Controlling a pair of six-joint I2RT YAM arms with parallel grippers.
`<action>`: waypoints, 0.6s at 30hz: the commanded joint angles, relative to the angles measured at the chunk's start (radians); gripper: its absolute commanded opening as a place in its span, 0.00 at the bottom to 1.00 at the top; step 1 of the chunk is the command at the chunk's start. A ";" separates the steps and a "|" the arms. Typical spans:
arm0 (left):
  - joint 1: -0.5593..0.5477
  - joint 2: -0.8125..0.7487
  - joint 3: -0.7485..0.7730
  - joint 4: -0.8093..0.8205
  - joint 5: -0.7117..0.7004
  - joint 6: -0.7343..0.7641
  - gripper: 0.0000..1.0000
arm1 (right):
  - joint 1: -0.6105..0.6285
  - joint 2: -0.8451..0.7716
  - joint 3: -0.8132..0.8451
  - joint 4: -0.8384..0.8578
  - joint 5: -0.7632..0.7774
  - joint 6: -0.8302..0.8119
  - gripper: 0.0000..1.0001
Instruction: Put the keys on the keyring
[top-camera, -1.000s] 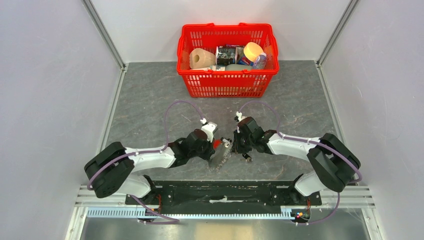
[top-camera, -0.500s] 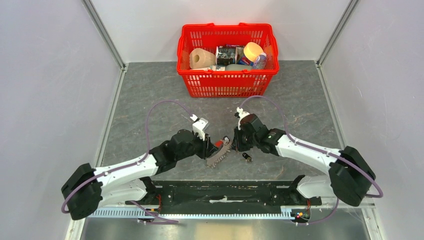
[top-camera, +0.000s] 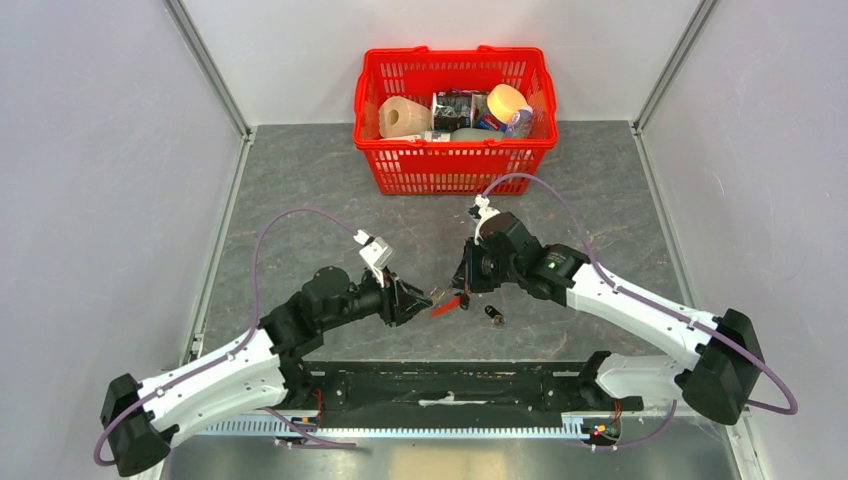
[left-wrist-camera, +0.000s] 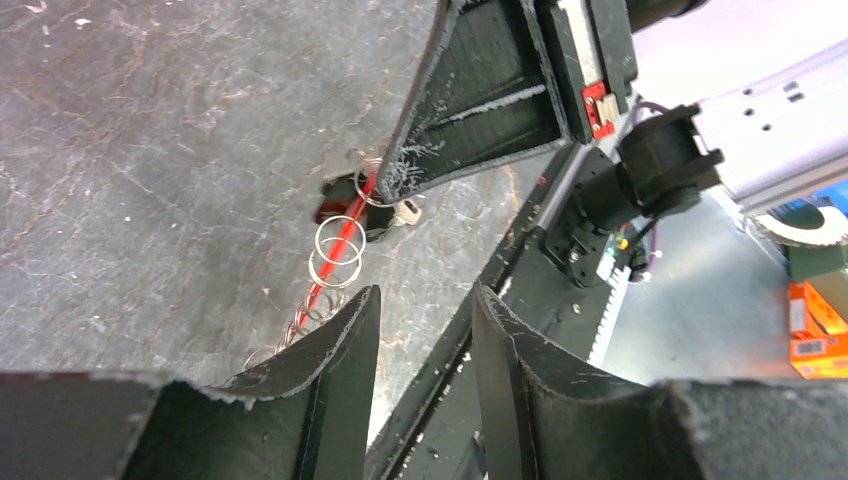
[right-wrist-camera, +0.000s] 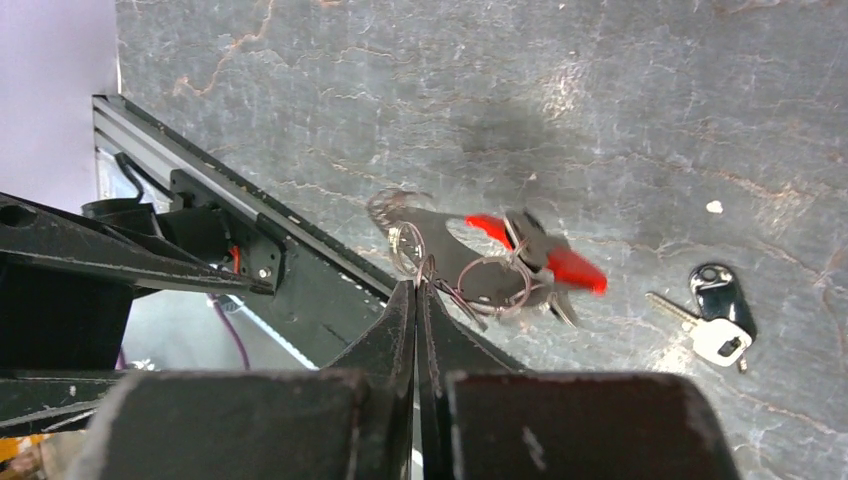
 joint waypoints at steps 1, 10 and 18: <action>0.001 -0.066 0.048 -0.047 0.080 -0.045 0.46 | 0.011 -0.043 0.081 -0.052 -0.012 0.082 0.00; -0.001 -0.137 0.061 -0.036 0.144 -0.097 0.46 | 0.017 -0.106 0.130 -0.065 -0.051 0.221 0.00; -0.006 -0.126 0.072 -0.014 0.163 -0.106 0.48 | 0.026 -0.120 0.189 -0.115 -0.015 0.335 0.00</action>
